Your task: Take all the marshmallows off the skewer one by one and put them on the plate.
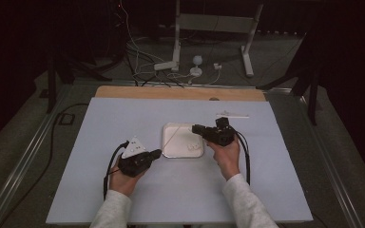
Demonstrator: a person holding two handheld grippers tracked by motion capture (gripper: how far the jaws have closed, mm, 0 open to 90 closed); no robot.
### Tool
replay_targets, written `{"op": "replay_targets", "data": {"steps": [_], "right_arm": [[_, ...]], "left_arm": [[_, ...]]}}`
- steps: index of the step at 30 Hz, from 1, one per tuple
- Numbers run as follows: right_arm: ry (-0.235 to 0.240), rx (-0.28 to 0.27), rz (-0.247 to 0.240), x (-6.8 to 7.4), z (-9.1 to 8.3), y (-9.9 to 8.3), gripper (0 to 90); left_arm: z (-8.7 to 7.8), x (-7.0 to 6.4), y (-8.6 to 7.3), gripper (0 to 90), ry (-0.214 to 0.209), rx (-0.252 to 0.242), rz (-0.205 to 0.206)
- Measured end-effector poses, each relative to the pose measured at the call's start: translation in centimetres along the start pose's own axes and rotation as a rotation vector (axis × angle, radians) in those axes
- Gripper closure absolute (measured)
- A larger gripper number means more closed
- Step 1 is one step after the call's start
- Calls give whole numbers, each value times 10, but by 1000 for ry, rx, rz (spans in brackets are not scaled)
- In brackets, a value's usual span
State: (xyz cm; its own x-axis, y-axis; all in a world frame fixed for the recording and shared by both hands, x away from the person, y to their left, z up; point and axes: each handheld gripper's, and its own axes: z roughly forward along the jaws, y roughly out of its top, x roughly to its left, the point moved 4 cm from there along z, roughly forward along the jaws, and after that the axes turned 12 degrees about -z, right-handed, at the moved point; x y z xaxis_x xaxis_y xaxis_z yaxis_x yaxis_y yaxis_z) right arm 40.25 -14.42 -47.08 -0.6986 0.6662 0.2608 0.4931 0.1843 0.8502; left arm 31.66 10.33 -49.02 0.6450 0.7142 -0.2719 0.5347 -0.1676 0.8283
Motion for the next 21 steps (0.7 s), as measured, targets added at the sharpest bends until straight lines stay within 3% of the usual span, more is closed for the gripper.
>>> {"op": "replay_targets", "data": {"steps": [10,21], "right_arm": [[-60,96,-19,-5,14,-13,782],[-84,149,-7,-12,26,-21,754]], "left_arm": [[-1,-1,3,900,-2,-15,-51],[0,2,10,900,7,-30,-87]]}}
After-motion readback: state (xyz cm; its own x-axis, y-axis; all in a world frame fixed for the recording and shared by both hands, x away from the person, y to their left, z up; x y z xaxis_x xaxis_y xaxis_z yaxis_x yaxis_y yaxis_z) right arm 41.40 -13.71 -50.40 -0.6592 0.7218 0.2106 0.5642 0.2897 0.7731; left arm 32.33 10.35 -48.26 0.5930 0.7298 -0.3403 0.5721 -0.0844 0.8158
